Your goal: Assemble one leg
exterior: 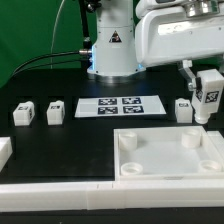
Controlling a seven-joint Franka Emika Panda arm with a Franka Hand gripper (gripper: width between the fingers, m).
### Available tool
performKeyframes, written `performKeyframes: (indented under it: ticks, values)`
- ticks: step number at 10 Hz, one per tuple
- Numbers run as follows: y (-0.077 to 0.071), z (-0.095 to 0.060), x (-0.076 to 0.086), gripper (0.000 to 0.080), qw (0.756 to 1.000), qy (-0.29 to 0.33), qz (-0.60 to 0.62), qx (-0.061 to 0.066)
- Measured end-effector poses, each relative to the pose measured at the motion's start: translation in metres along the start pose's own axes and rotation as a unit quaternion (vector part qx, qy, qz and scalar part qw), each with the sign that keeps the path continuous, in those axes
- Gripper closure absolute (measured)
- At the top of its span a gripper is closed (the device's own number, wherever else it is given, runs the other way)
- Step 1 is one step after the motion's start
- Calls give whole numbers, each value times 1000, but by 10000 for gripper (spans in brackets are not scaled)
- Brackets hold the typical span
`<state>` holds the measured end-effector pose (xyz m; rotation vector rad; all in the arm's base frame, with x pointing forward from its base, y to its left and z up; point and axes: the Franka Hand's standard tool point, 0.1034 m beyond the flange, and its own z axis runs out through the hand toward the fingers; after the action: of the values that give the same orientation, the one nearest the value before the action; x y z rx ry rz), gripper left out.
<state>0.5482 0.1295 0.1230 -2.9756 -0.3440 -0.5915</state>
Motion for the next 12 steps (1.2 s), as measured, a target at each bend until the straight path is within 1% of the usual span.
performKeyframes:
  ticks: [2,3,4,5,6,7,8,9,11,12]
  values:
    - [0,10,11,506,1000,6,-7,2]
    - [3,14,19,506,1000,26,-14,1]
    - [1,14,16,506,1000,22,-14,2]
    - [2,13,18,506,999,30,-15,1]
    - [4,11,24,506,996,88,-18,-5]
    - [7,16,15,506,992,126,-19,-9]
    - [6,29,0,506,997,75,-18,-4]
    - [9,24,17,506,996,84,-21,-6]
    - [13,32,32,506,996,80,-30,-6]
    - [13,35,42,506,996,83,-34,-6]
